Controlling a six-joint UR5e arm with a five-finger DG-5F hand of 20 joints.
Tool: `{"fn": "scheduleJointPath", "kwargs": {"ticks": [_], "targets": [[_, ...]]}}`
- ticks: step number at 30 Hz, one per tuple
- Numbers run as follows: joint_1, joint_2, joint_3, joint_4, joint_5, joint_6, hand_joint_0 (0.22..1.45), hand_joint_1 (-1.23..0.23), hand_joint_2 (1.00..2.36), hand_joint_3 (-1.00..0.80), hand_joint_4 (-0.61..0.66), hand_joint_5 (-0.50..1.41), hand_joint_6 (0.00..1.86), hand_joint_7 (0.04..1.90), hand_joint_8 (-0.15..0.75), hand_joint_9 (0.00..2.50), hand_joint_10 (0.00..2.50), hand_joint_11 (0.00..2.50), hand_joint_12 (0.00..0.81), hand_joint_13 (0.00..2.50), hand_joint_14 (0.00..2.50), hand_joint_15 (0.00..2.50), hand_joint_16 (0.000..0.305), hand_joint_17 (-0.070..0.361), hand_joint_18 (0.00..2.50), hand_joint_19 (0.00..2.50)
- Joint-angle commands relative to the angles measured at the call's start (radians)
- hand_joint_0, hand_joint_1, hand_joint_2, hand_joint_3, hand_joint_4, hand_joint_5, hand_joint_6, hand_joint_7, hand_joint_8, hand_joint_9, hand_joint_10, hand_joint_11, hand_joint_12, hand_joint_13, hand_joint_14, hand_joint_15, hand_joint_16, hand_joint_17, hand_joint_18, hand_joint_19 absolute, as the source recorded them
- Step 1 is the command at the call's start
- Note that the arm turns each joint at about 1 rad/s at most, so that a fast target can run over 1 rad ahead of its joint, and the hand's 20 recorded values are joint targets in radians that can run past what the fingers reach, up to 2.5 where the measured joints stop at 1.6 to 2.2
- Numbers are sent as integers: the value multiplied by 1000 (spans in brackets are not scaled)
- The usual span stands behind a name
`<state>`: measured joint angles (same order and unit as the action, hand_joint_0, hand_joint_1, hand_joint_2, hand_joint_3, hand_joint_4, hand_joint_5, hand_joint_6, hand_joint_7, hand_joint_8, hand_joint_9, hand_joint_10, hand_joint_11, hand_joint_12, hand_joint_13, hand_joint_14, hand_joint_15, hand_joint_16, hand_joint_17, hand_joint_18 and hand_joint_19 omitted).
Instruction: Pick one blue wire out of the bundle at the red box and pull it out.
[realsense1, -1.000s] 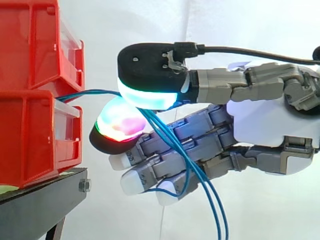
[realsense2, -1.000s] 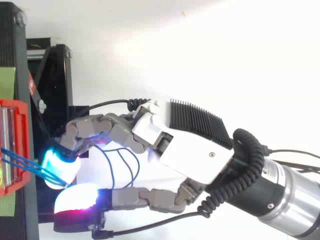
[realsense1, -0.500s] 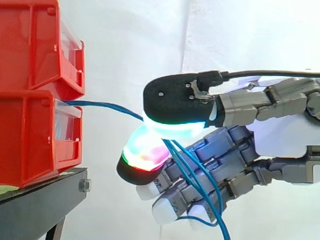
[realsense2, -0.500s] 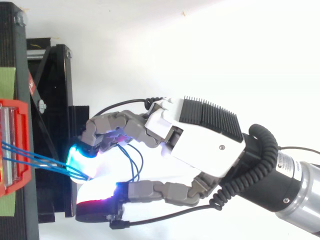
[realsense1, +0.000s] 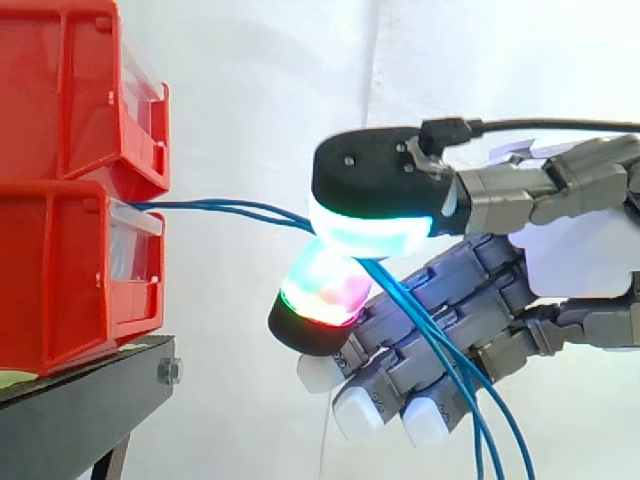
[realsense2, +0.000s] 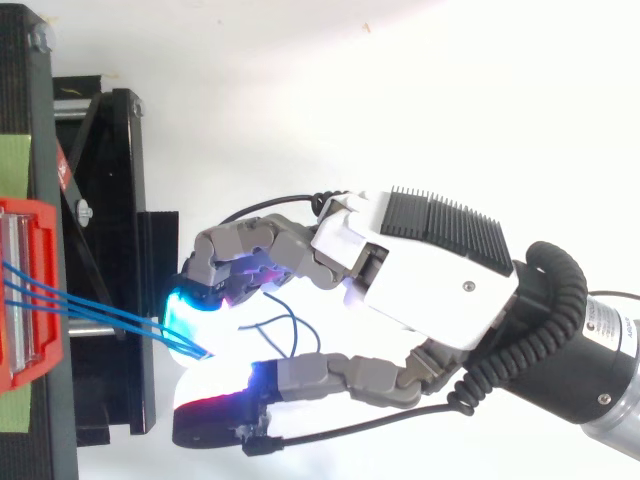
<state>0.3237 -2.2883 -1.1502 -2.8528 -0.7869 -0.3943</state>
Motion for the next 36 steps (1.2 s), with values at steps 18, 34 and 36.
{"fn": "scheduleJointPath", "kwargs": {"ticks": [18, 34, 36], "targets": [[-8, 1, 0, 4, 1, 0, 588, -728, 1020, -211, 356, -169, 828, 1023, 388, 808, 13, 507, 447, 838, 14, 413, 60, 136, 785, 534], [-5, 0, 0, 4, 6, 0, 632, -659, 1013, -60, 514, -115, 644, 1132, 414, 849, 11, 444, 474, 866, 11, 400, 67, 152, 839, 523], [-5, 0, 1, 4, 6, 0, 640, -689, 1016, -69, 471, -122, 643, 1166, 405, 833, 10, 497, 461, 858, 12, 410, 65, 146, 825, 524]]}}
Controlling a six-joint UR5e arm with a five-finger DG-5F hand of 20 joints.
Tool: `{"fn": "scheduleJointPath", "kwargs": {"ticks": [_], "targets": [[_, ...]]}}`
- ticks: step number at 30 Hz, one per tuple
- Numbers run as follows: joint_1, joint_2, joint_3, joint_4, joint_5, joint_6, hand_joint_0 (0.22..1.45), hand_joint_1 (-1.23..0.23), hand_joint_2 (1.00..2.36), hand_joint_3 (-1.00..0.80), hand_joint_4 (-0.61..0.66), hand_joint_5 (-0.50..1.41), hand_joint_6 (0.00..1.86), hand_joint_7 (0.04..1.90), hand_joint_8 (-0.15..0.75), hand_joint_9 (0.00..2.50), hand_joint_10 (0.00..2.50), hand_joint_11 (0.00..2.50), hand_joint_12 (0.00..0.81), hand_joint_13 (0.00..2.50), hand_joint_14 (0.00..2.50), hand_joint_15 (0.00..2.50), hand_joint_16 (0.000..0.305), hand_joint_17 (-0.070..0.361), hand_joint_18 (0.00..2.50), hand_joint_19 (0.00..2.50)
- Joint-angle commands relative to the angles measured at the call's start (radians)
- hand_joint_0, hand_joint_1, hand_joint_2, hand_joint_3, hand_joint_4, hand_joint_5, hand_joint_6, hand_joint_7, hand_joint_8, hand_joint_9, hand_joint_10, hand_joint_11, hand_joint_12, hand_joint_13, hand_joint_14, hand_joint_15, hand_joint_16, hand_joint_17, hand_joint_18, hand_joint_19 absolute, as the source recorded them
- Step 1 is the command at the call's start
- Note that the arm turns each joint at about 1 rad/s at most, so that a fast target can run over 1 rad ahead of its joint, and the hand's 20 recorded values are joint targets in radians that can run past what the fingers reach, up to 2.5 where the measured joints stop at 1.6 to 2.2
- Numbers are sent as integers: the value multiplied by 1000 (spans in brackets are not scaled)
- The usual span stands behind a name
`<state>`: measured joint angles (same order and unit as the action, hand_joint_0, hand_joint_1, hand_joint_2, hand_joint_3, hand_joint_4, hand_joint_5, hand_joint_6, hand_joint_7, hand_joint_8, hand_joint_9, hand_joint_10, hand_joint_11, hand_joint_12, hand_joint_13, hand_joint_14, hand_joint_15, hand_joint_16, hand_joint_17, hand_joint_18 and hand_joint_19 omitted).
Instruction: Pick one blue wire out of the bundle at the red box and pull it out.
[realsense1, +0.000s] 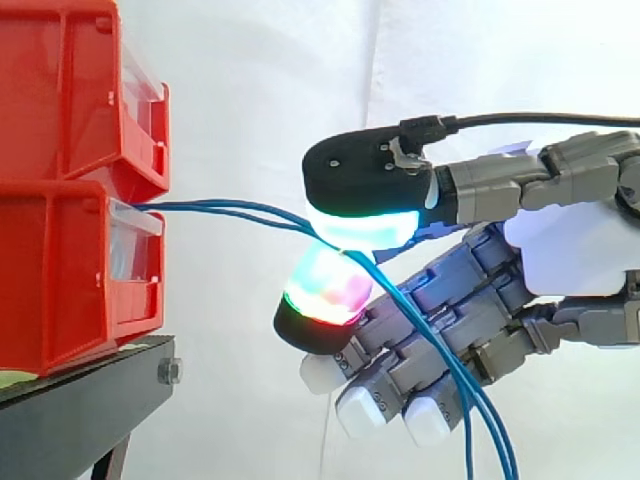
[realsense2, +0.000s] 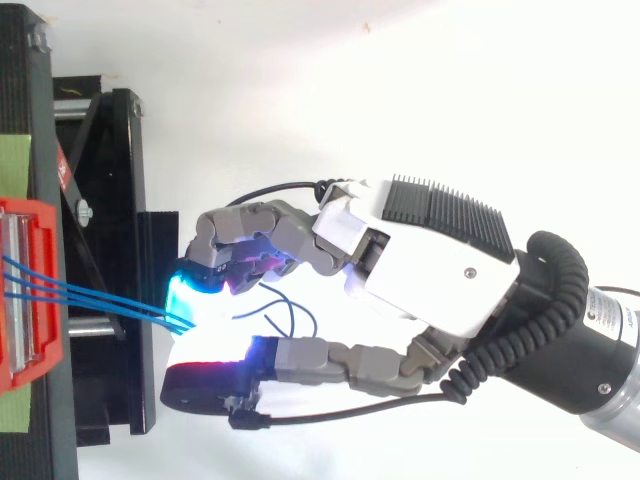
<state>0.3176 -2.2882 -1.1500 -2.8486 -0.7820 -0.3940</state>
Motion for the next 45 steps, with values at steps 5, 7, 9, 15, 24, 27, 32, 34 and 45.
{"fn": "scheduleJointPath", "kwargs": {"ticks": [5, 7, 9, 15, 24, 27, 32, 34, 45], "targets": [[1, 0, 0, 0, 0, 0, 650, -819, 1017, -164, 452, -169, 776, 1004, 402, 807, 12, 596, 445, 848, 12, 421, 62, 139, 807, 517], [1, 0, 1, 0, 0, 0, 652, -841, 1016, -224, 455, -174, 797, 981, 400, 813, 15, 609, 440, 845, 13, 420, 61, 136, 801, 513], [1, 0, 0, 0, 0, 0, 666, -852, 1012, -308, 452, -174, 802, 966, 403, 814, 13, 614, 439, 846, 13, 414, 61, 136, 804, 513], [-2, 0, 0, 0, 0, -2, 663, -886, 1005, -420, 431, -174, 806, 959, 396, 822, 12, 611, 434, 846, 13, 416, 60, 136, 807, 507], [-3, 0, 0, 3, -2, -3, 528, -647, 1006, -429, 376, -151, 760, 1026, 400, 821, 13, 549, 460, 825, 12, 428, 63, 142, 782, 560], [-3, 0, 1, 3, 0, -3, 550, -623, 1011, -360, 359, -150, 756, 1025, 394, 819, 15, 554, 455, 818, 12, 429, 62, 139, 769, 567], [-3, 0, 0, 8, 0, -3, 577, -707, 1018, -198, 333, -163, 783, 1047, 398, 818, 12, 555, 451, 825, 12, 434, 61, 137, 773, 562], [-3, 1, 0, 6, -2, -3, 590, -739, 1017, -169, 351, -172, 810, 999, 402, 820, 11, 571, 459, 836, 12, 427, 63, 141, 791, 553], [-3, 1, 1, 11, 1, -5, 669, -904, 1017, -229, 323, -209, 852, 937, 371, 740, 15, 593, 441, 820, 13, 421, 61, 137, 798, 510]]}}
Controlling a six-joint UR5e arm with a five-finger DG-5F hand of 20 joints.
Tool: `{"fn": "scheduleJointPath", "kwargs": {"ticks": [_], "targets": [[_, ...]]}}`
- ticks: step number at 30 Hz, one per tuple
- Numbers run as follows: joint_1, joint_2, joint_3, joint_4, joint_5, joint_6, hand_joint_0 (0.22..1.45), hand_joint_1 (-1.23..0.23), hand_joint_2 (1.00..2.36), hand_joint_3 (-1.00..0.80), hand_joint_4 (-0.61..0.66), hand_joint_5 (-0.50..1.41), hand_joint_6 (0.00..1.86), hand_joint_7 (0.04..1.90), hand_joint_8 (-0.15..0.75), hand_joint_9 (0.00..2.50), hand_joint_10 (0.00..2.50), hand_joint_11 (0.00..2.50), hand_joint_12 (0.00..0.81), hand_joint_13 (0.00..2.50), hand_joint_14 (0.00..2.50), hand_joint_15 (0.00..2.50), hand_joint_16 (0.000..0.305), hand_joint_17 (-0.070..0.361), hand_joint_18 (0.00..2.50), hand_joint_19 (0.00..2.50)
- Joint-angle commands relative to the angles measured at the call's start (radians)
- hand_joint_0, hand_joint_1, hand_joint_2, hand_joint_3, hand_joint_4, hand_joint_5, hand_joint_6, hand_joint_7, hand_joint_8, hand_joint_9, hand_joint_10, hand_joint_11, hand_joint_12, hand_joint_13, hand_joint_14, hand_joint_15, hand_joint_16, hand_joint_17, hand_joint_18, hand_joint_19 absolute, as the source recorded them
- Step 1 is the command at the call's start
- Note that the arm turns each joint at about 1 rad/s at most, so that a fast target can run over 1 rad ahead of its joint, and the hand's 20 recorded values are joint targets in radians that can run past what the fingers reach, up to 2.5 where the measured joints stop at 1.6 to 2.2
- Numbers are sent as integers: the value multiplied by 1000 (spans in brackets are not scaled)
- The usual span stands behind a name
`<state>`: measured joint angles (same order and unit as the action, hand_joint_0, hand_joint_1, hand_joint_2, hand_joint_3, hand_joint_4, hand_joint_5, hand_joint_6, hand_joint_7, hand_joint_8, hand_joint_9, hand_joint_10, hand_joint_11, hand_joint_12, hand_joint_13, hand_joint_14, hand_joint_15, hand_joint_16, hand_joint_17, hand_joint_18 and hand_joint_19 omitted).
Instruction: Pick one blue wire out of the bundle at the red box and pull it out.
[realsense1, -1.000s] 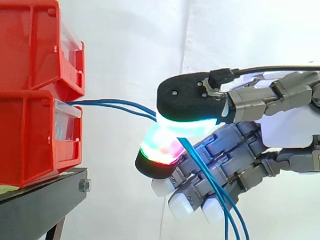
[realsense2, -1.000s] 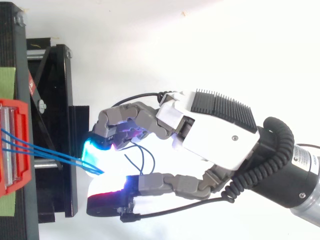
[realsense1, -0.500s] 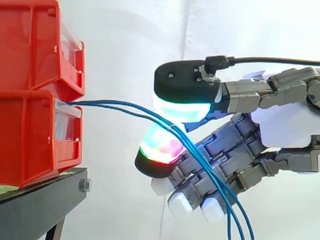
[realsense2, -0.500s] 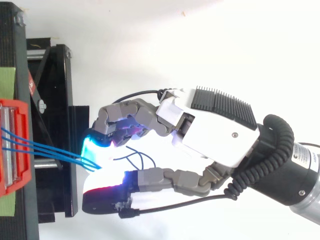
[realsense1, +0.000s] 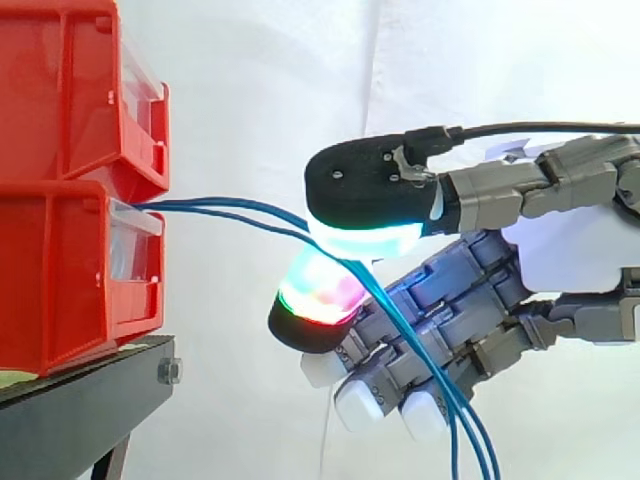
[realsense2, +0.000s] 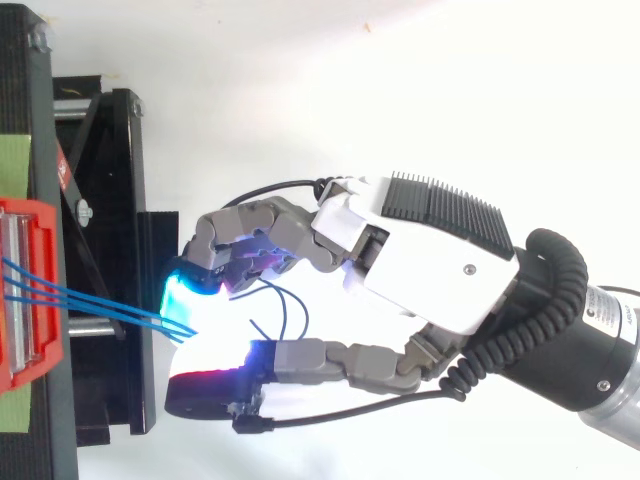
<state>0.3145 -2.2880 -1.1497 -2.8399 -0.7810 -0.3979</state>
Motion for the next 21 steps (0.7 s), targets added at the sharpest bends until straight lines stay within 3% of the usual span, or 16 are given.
{"fn": "scheduleJointPath", "kwargs": {"ticks": [1, 16, 21], "targets": [[0, -1, -1, 2, 0, -1, 674, -909, 1016, -242, 324, -212, 854, 926, 367, 735, 13, 593, 439, 819, 13, 416, 61, 137, 798, 510], [-2, 1, -1, 4, -1, -1, 680, -1026, 1000, -500, 341, -238, 858, 910, 360, 616, 15, 602, 441, 767, 13, 398, 62, 140, 820, 453], [-2, -1, 1, 5, 0, -1, 552, -853, 1000, -500, 329, -213, 832, 914, 387, 715, 13, 605, 461, 787, 12, 411, 64, 144, 818, 506]]}}
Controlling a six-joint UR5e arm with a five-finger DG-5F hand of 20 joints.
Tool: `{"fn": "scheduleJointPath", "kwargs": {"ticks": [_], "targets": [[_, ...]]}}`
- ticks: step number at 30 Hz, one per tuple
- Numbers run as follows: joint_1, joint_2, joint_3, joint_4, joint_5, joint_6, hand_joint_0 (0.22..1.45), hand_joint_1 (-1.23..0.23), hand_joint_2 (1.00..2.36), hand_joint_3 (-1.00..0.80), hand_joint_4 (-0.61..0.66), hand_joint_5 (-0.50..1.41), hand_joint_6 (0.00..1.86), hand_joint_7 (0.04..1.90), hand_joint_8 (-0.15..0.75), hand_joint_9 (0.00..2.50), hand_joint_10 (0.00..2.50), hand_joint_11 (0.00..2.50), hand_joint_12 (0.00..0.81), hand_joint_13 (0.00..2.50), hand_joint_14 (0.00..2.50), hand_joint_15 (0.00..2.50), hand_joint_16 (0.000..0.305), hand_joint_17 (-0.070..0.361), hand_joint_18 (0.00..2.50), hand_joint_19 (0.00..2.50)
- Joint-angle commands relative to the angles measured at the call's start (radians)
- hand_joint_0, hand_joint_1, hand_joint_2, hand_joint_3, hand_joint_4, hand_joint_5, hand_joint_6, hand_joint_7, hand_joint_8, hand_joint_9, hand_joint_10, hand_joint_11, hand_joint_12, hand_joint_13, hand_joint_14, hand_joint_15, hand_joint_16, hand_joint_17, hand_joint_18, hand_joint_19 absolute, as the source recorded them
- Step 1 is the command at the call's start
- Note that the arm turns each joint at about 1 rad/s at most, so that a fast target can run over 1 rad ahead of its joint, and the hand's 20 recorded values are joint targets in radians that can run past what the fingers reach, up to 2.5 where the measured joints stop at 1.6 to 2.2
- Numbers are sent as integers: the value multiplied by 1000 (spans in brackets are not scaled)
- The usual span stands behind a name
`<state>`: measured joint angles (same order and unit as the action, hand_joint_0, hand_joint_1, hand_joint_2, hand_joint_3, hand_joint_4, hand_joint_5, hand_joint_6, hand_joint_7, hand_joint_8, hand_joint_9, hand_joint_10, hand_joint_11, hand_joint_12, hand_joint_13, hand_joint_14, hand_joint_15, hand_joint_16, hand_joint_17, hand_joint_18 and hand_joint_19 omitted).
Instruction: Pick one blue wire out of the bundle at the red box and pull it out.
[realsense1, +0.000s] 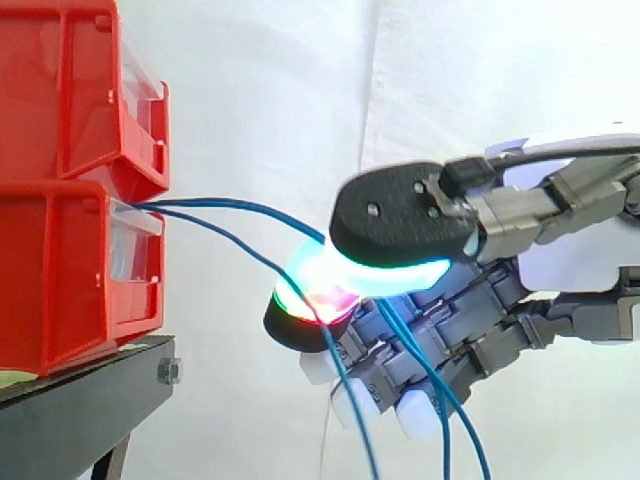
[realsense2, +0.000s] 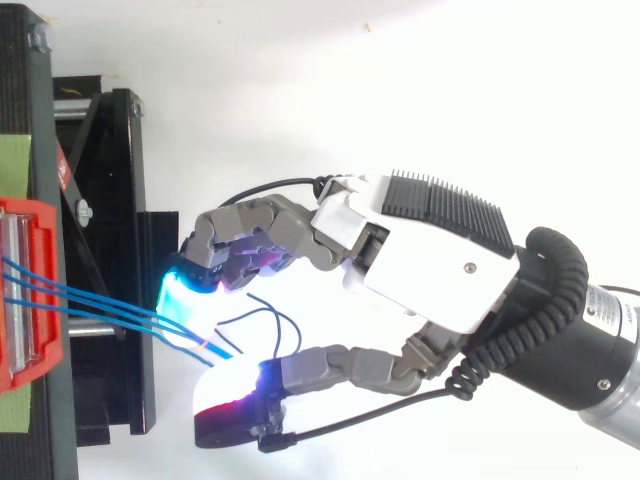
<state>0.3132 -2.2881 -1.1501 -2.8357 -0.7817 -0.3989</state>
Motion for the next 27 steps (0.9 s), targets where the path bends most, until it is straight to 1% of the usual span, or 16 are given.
{"fn": "scheduleJointPath", "kwargs": {"ticks": [1, 2, 6, 13, 15, 20, 25, 27], "targets": [[0, -1, 1, 1, 1, 0, 547, -837, 1000, -500, 326, -209, 829, 913, 386, 724, 12, 596, 462, 799, 12, 417, 64, 144, 819, 504], [0, -1, 0, 1, 1, 0, 532, -771, 1000, -500, 325, -202, 823, 923, 393, 743, 12, 601, 467, 803, 12, 419, 65, 146, 821, 521], [0, -1, 1, 1, -1, 0, 541, -690, 1002, -466, 316, -189, 814, 943, 396, 769, 14, 590, 465, 807, 14, 420, 64, 144, 812, 534], [0, 1, 1, 1, -1, 0, 588, -643, 1011, -356, 302, -184, 829, 951, 398, 806, 12, 606, 458, 820, 12, 417, 61, 138, 802, 546], [0, 1, 1, 1, -1, 0, 590, -645, 1016, -288, 293, -186, 836, 977, 400, 807, 12, 596, 458, 823, 12, 421, 61, 137, 805, 546], [0, 1, 1, 1, -1, 0, 592, -667, 1019, -213, 294, -191, 851, 992, 397, 808, 12, 609, 457, 826, 12, 421, 61, 136, 813, 546], [0, -1, 1, 2, 4, 0, 608, -718, 1019, -209, 291, -192, 857, 952, 396, 809, 15, 606, 456, 831, 14, 425, 61, 136, 818, 538], [0, -1, 1, 2, 4, 0, 621, -754, 1018, -233, 291, -195, 864, 899, 394, 806, 14, 612, 454, 834, 14, 423, 61, 136, 823, 537]]}}
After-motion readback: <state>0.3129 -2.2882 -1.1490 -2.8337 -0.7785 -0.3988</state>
